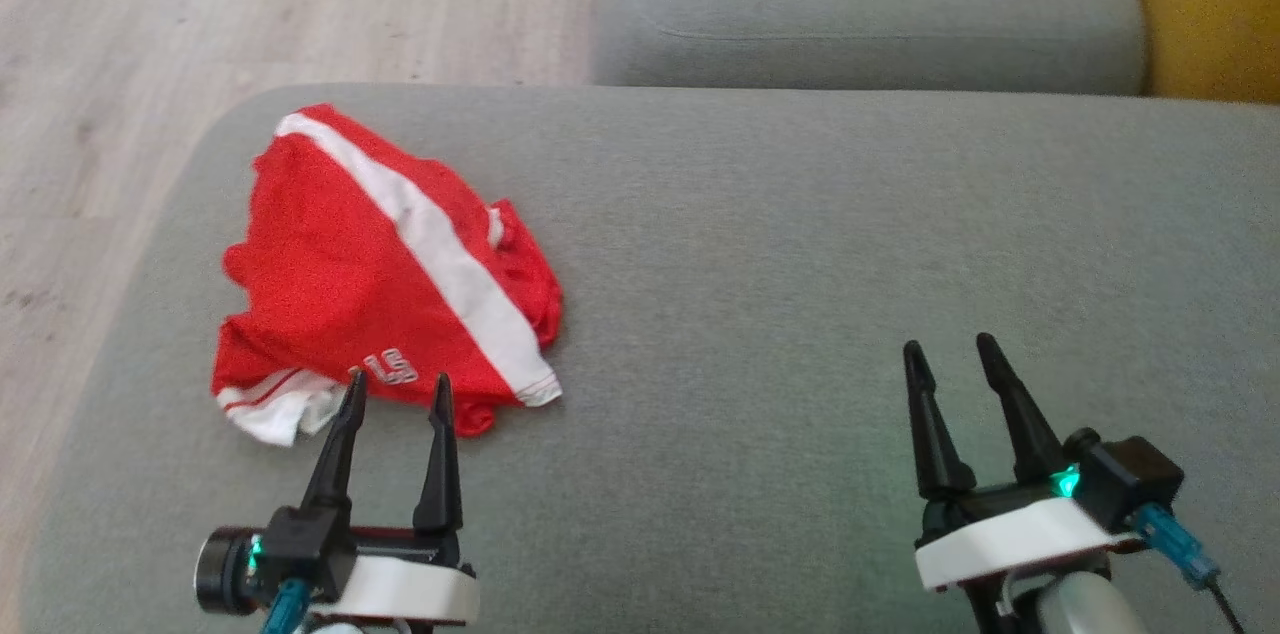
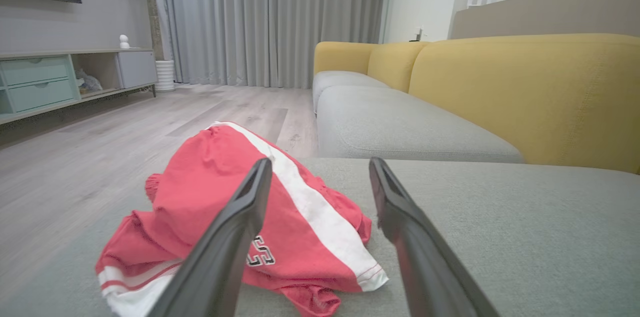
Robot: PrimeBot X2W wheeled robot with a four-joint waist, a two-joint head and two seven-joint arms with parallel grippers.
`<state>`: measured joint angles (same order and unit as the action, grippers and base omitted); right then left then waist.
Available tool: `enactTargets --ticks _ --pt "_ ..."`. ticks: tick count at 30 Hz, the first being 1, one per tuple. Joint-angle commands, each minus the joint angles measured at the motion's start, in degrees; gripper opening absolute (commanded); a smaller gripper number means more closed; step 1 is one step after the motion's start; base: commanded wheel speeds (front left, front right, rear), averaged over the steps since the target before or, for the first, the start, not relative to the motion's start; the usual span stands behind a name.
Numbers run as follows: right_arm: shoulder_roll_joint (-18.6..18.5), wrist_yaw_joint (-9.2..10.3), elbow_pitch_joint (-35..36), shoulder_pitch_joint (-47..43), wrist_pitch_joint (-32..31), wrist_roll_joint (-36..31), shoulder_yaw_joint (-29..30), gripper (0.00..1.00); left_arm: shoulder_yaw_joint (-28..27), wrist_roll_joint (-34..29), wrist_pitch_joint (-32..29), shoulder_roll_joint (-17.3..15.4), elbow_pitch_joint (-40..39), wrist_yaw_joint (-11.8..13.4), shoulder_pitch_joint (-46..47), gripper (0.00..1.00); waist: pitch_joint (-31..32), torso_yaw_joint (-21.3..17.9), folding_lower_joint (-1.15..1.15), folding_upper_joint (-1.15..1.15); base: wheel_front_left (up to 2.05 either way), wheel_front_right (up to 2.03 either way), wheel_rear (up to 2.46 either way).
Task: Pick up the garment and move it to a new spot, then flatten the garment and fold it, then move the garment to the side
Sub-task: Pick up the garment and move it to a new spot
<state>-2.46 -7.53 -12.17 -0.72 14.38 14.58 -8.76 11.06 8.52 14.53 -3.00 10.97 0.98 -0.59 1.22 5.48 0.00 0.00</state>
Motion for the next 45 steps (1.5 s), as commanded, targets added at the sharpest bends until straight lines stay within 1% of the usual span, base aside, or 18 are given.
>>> enactTargets --ticks 1,15,18,20,25,30,35,38,41,43,45 --pt "-0.42 0.04 1.89 1.08 0.62 0.38 -1.87 1.00 -1.98 -0.25 0.47 0.12 -1.51 -0.09 0.69 1.00 0.51 2.04 0.00 0.00 0.00 0.00 0.00" --pt "-0.42 0.04 1.55 -0.33 0.62 0.90 -5.65 1.00 -2.73 -0.51 0.47 0.12 -1.28 -0.10 -1.33 1.00 2.49 11.98 0.00 0.00 0.00 0.00 0.00" --pt "-0.42 0.04 1.46 -0.44 0.62 0.98 -5.96 1.00 -2.79 -0.63 0.47 0.12 -1.30 -0.16 -1.59 1.00 2.72 13.07 0.00 0.00 0.00 0.00 0.00" --pt "-0.42 0.04 1.38 -0.62 0.62 1.17 -6.28 1.00 -2.87 -0.72 0.47 0.12 -1.33 -0.30 -1.91 1.00 3.00 14.48 0.00 0.00 0.00 0.00 0.00" --pt "-0.42 0.04 1.20 -0.82 0.62 1.42 -6.65 1.00 -2.90 -0.80 0.47 0.12 -1.36 -0.50 -2.29 1.00 3.29 15.88 0.00 0.00 0.00 0.00 0.00" --pt "-0.42 0.04 1.21 -0.53 0.62 1.49 -7.03 1.00 -3.11 -1.44 0.47 0.12 -1.41 -0.89 -2.13 1.00 2.97 15.87 0.00 0.00 0.00 0.00 0.00" --pt "-0.42 0.04 1.23 0.26 0.62 1.26 -7.68 1.00 -2.26 -4.62 0.47 -2.16 -0.26 -3.12 1.90 1.00 1.61 13.95 0.00 0.00 0.00 0.00 0.00" --pt "-0.42 0.04 1.57 1.14 0.62 0.59 -7.29 1.00 -1.52 -5.61 0.47 -4.03 1.84 -4.89 7.61 1.00 -0.38 12.40 0.00 0.00 0.00 0.00 0.00" --pt "-0.42 0.04 1.83 2.14 0.62 -0.06 -6.69 1.00 0.05 -5.93 -0.54 -6.10 5.81 -6.80 16.30 1.00 -2.98 10.96 0.00 0.00 0.00 0.00 0.00" --pt "-0.42 0.04 1.95 3.24 0.62 -0.69 -6.85 1.00 1.55 -5.41 -2.46 -7.77 8.42 -7.78 23.10 1.00 -5.22 9.73 0.00 0.00 0.00 0.00 0.00" --pt "-0.42 0.04 2.22 4.51 0.62 -1.23 -7.41 1.00 3.48 -4.56 -5.69 -10.04 11.66 -8.27 29.81 1.00 -7.40 8.36 0.00 0.00 0.00 0.00 0.00"
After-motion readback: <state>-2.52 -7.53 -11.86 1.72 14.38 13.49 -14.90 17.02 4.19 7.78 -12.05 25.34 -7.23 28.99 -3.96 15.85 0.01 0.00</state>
